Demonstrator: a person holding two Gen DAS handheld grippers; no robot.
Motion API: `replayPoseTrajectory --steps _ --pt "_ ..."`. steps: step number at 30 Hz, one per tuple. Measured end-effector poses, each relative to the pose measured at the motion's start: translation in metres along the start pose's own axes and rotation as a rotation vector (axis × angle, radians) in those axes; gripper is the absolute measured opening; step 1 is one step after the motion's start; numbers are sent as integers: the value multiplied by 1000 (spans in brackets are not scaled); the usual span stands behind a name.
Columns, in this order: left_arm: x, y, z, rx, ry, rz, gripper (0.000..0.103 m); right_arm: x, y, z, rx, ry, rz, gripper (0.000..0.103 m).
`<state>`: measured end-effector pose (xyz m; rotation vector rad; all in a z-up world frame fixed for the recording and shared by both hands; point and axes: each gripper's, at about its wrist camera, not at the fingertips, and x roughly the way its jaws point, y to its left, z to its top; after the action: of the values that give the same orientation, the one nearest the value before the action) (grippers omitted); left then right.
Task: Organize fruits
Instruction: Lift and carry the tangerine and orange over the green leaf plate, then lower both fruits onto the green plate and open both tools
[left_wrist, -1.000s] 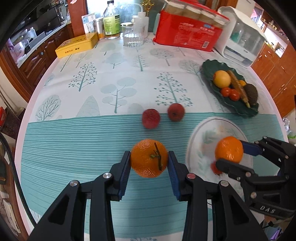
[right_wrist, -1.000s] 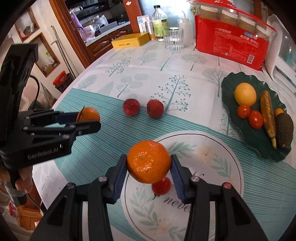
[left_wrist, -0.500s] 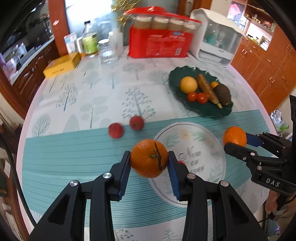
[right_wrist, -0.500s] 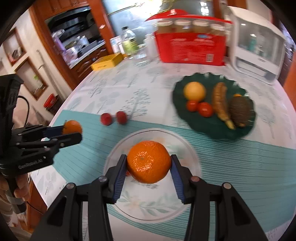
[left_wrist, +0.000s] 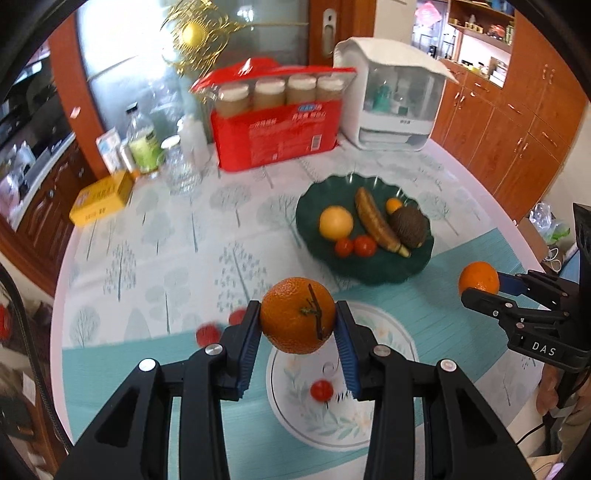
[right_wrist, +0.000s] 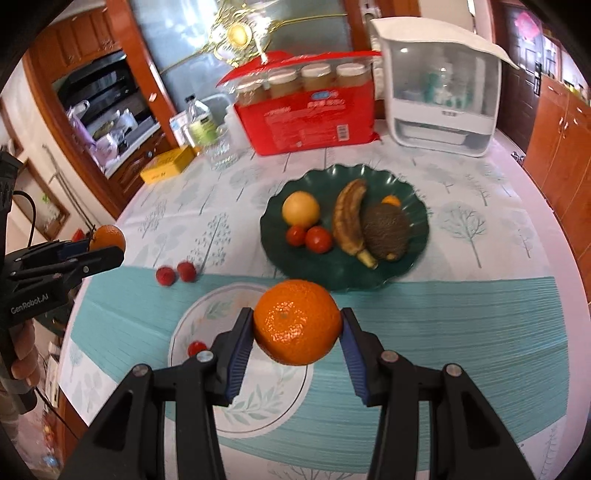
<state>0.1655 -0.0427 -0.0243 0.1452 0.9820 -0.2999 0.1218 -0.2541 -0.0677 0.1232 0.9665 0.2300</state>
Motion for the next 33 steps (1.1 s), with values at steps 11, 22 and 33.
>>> replayPoseTrajectory --steps 11,22,33 --pt "19 -17 86 137 -26 2 38 -4 -28 66 24 -47 -53 46" --pt "119 -45 159 322 57 -75 38 46 -40 103 26 20 -40 46" --pt "215 -54 153 444 208 -135 38 120 -26 60 38 172 -26 46"
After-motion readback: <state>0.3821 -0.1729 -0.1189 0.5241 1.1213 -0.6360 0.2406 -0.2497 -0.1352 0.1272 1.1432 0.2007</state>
